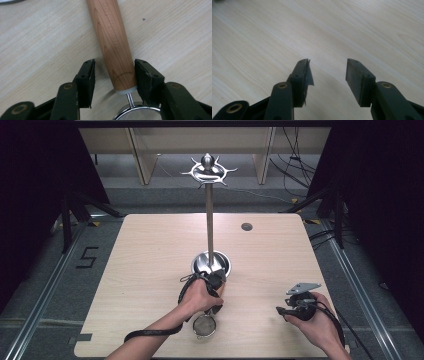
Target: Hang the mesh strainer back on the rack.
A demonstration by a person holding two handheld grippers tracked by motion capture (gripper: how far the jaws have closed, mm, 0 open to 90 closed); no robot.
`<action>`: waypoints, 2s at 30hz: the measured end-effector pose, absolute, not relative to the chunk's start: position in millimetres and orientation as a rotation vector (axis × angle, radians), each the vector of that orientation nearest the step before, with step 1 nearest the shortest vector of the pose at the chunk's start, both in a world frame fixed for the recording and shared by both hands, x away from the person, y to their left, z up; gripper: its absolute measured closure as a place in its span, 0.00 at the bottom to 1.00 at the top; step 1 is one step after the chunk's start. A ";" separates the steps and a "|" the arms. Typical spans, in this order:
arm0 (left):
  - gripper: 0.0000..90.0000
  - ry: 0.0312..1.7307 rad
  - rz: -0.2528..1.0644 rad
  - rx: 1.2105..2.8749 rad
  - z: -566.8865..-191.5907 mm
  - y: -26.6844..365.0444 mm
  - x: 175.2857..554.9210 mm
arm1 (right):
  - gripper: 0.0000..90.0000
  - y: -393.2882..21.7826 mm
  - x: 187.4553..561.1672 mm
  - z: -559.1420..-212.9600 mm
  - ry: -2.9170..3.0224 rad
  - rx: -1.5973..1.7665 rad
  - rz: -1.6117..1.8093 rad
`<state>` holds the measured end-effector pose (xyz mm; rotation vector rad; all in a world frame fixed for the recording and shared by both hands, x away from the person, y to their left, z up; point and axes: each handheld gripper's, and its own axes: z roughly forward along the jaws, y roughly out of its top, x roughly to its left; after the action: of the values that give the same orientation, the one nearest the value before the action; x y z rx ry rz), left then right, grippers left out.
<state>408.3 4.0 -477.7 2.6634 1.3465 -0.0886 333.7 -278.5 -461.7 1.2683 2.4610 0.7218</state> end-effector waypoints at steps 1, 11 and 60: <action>0.60 1.339 -0.057 2.651 -479.3 1.6 407.8 | 0.60 -278.8 334.3 -462.4 2.465 1.251 0.717; 0.69 1.288 0.070 2.728 -479.2 -9.8 399.9 | 0.60 -279.4 333.0 -462.2 2.475 1.269 0.713; 0.75 0.935 0.112 2.114 -433.0 66.8 357.4 | 0.59 -286.0 332.3 -462.7 2.441 1.331 0.761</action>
<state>357.4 66.8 -433.0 2.1142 0.9350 0.1121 332.3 -286.0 -462.7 1.3312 2.4406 0.7611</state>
